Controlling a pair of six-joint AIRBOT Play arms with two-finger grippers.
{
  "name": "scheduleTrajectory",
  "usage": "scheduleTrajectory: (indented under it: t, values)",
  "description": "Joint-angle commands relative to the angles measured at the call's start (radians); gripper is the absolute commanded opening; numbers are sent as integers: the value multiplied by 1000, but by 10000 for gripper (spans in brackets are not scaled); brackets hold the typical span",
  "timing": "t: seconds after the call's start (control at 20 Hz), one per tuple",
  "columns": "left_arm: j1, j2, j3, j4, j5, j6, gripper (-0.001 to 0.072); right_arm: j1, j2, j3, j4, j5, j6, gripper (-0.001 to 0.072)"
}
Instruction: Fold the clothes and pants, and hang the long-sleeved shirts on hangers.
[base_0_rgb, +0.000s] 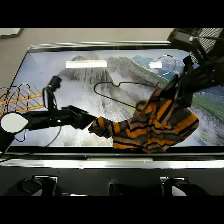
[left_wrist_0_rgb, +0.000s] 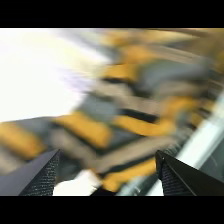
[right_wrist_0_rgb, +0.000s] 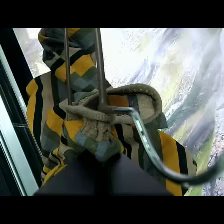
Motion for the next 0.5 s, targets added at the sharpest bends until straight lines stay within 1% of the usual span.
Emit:
scheduleTrajectory:
  t: [0.0, 0.05, 0.1, 0.15, 0.2, 0.3, 0.35, 0.45]
  values:
    - [142, -11, -1, 129, 37, -314, 719, 1, 57, 1, -25, 24, 51, 28]
    - [152, -41, -1, 115, 58, -356, 719, 1, 72, 1, -35, 31, 54, 28]
    - [146, -86, -1, 71, 84, -376, 719, 1, 87, 0, -51, 36, 67, 28]
    - [126, -138, -1, 3, 116, -371, 719, 1, 98, 1, -69, 39, 101, 28]
    - [96, -196, 0, -79, 163, -331, 719, 1, 105, 0, -84, 48, 129, 28]
    - [24, -319, 8, -285, 260, -170, 719, 1, 108, 0, -94, 51, 157, 28]
    - [-7, -385, 24, -403, 273, -97, 719, 1, 108, 0, -98, 51, 159, 28]
    - [-66, -500, 75, -641, 255, 68, 719, 1, 108, 0, -101, 50, 159, 29]
